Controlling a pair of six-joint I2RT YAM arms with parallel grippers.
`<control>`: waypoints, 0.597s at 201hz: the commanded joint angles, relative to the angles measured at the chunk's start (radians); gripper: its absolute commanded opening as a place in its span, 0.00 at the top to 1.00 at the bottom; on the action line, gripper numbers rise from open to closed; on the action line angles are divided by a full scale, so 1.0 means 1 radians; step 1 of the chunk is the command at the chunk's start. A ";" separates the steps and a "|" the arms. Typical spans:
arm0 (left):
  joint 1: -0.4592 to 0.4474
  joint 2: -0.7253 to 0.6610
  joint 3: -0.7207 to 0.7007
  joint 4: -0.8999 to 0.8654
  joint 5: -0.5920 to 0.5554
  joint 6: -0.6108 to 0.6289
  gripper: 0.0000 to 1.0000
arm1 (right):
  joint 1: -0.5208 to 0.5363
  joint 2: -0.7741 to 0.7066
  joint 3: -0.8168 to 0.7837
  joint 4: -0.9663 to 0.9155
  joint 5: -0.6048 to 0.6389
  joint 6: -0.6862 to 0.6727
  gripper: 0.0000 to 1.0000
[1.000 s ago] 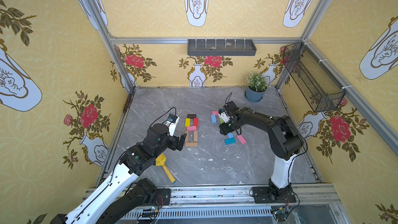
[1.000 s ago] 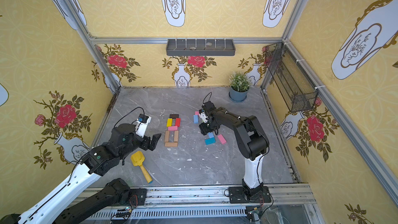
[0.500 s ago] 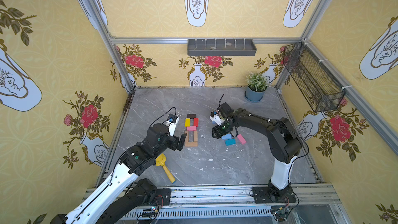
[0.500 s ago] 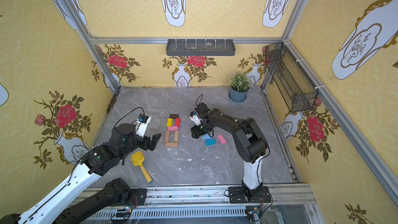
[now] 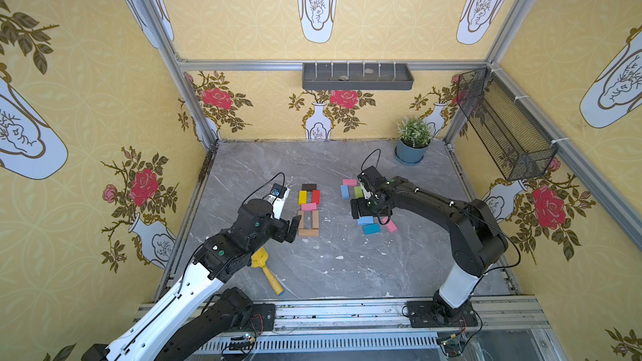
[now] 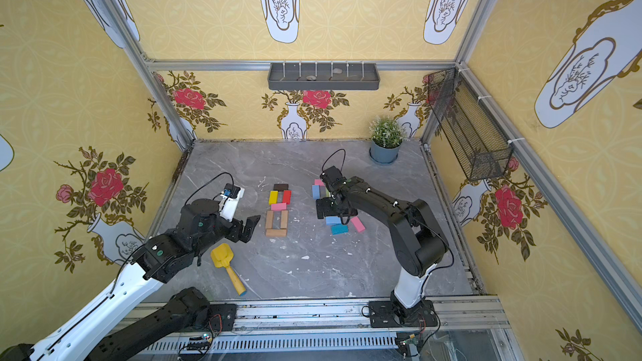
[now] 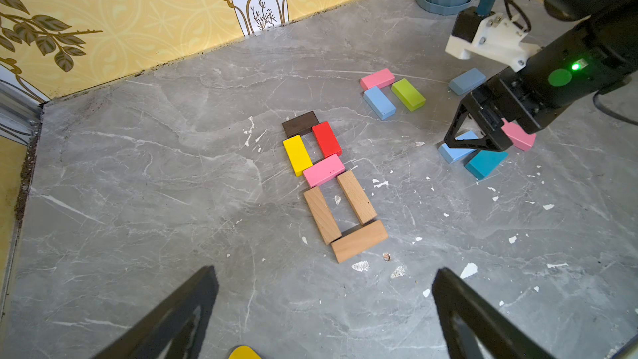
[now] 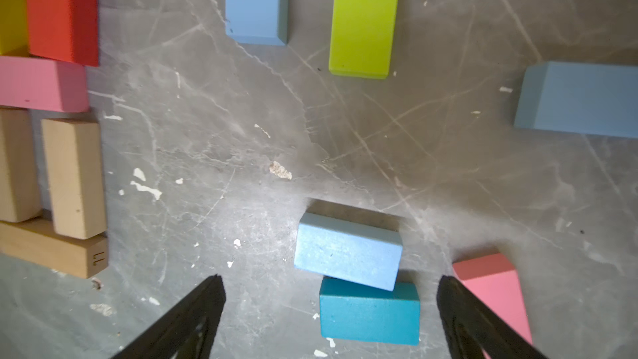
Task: Assemble the number 8 with building blocks
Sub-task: Assemble the building block at the center of the board.
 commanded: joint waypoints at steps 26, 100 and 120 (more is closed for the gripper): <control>0.000 -0.001 -0.002 -0.010 0.003 0.002 0.00 | 0.017 0.049 0.016 -0.044 0.074 0.075 0.05; 0.000 0.000 -0.002 -0.011 0.004 0.001 0.00 | 0.038 0.109 0.044 -0.040 0.061 0.080 0.12; 0.000 -0.001 -0.002 -0.012 0.003 0.002 0.00 | 0.038 0.120 0.044 -0.043 0.062 0.080 0.13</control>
